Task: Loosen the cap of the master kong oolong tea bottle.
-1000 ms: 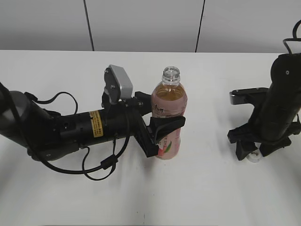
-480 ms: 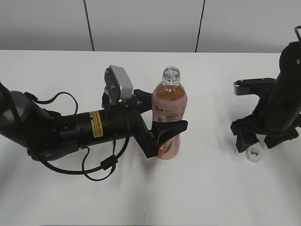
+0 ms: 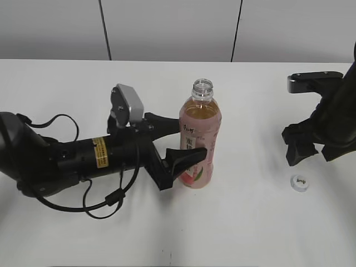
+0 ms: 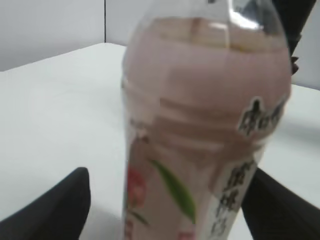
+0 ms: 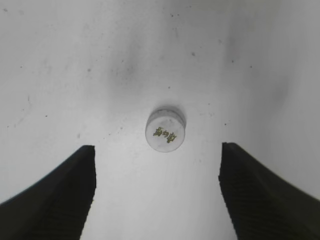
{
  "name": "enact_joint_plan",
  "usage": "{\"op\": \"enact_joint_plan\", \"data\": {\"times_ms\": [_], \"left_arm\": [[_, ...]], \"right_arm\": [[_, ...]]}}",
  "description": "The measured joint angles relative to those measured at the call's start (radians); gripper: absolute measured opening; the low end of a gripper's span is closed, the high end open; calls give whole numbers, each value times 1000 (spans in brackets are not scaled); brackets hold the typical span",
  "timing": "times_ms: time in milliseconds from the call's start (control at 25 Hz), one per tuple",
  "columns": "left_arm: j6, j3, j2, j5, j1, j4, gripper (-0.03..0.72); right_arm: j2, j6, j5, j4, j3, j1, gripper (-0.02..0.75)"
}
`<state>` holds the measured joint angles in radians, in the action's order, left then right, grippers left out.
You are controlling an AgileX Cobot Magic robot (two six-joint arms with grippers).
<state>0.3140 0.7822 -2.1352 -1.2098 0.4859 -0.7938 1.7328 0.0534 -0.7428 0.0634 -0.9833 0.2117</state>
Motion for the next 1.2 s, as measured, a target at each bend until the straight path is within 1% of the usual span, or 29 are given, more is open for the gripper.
{"op": "enact_joint_plan", "data": {"times_ms": [200,400,640,800,960,1080,1200], "left_arm": [[0,-49,7,0,-42,-28,544],[1,-88,76,1,-77,-77,544],[1,-125,188,17,-86,-145,538],[1,-127,291,117,-86,-162,522],[40,-127,427,232,-86,-143,496],[75,-128,527,412,-86,-137,492],[182,-128,613,626,-86,-136,490]], "right_arm": [[-20,0,-30,5,0,0,578],[-52,-2,-52,9,0,0,578],[-111,-18,-74,9,0,0,578],[-136,-26,-83,10,0,0,578],[-145,-32,-111,10,0,0,578],[-151,-32,-135,9,0,0,578],[-163,-32,-160,8,0,0,578]]}}
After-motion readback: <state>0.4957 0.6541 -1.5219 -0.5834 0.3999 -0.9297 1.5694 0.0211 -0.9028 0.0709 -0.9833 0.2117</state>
